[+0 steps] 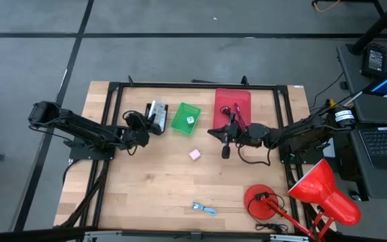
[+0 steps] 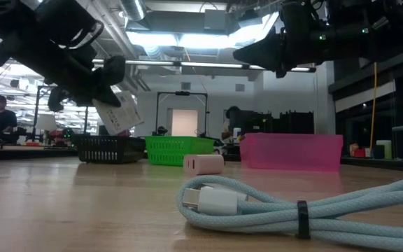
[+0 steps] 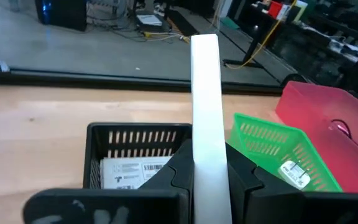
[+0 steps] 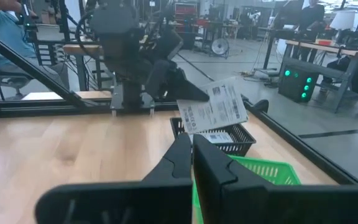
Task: Pick and place items into bin
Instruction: Stack the white box on top of the white box
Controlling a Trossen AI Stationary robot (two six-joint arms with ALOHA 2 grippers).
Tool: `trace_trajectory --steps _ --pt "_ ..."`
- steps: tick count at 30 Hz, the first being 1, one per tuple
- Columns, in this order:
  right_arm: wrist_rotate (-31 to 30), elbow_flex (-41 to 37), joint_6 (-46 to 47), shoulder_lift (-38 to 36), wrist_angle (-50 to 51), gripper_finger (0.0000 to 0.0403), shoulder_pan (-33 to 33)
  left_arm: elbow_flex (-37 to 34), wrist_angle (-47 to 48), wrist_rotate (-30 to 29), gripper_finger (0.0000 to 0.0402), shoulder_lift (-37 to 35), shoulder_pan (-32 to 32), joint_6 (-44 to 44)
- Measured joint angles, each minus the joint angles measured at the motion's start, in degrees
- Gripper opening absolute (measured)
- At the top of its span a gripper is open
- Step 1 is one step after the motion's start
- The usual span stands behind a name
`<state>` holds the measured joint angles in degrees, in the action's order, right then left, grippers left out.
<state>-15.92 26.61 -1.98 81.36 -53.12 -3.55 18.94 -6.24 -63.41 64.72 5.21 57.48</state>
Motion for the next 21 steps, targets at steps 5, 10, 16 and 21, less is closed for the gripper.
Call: trace_trajectory --steps 5,10,16,21 --pt "0.0 0.02 -0.04 0.0 0.14 0.0 0.0 0.0 0.48 0.11 0.0033 3.0 0.0 3.99" --pt "0.0 0.02 -0.03 0.0 0.16 0.0 0.0 0.0 0.49 0.69 0.0037 4.83 0.0 6.46" --pt "0.0 0.02 -0.04 0.0 0.17 0.0 0.0 0.0 0.46 0.71 0.0038 5.29 0.0 6.46" --pt "0.0 0.02 -0.04 0.0 0.17 0.0 0.0 0.0 0.44 2.39 0.006 5.29 0.0 6.44"
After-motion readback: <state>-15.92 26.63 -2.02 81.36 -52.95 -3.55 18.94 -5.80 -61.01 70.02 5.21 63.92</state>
